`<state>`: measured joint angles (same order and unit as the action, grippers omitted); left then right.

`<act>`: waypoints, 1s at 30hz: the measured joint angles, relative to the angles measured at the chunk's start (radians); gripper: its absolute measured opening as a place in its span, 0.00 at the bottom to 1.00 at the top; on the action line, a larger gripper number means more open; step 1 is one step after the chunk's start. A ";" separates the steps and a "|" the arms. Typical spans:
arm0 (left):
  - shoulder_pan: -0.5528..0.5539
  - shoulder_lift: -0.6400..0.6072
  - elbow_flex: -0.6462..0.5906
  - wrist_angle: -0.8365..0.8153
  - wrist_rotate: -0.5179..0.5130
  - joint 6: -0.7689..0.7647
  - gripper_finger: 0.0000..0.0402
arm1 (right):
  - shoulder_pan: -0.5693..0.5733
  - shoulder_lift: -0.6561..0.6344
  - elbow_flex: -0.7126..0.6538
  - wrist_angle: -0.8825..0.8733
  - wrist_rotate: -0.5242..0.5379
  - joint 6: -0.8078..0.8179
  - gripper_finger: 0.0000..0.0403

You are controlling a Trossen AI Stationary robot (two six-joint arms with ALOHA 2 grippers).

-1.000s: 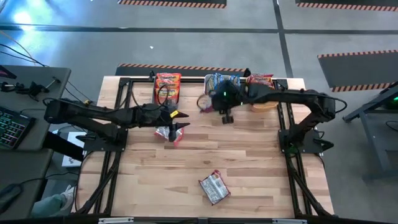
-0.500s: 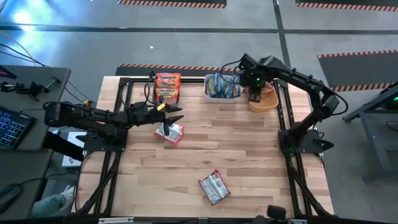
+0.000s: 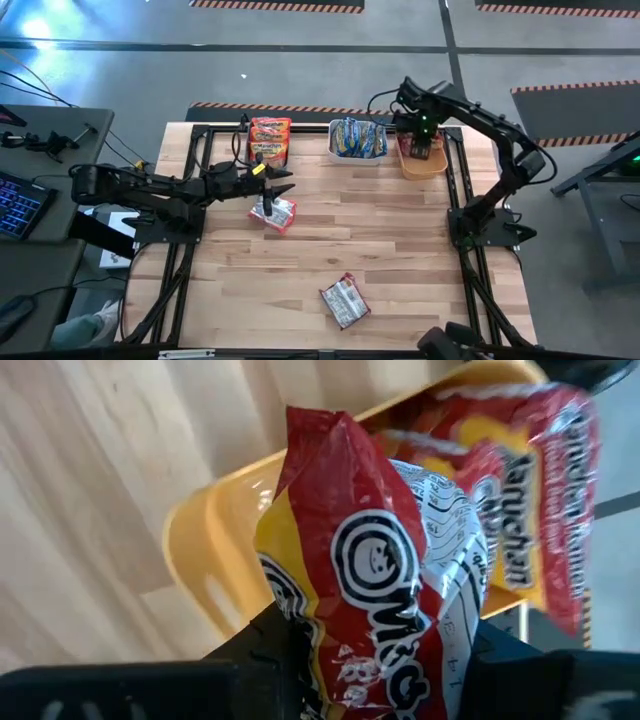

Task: Sort Maruchan noodles
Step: Put the left red noodle pack into the yellow bin

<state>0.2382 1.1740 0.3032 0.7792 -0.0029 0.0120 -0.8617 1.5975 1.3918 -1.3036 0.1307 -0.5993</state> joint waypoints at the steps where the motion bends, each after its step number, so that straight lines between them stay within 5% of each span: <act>1: 0.000 0.000 0.000 0.000 0.000 0.000 0.38 | -0.003 0.003 0.000 -0.010 0.000 0.006 0.29; 17: -0.003 0.000 -0.001 -0.050 0.000 -0.009 0.38 | -0.009 0.131 -0.001 0.043 -0.026 -0.051 0.29; 30: -0.003 0.000 -0.001 -0.041 -0.001 0.018 0.38 | -0.015 0.130 -0.131 0.175 0.008 -0.115 0.29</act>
<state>0.2356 1.1740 0.3023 0.7378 -0.0038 0.0295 -0.8768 1.7271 1.2610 -1.1289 0.1391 -0.7143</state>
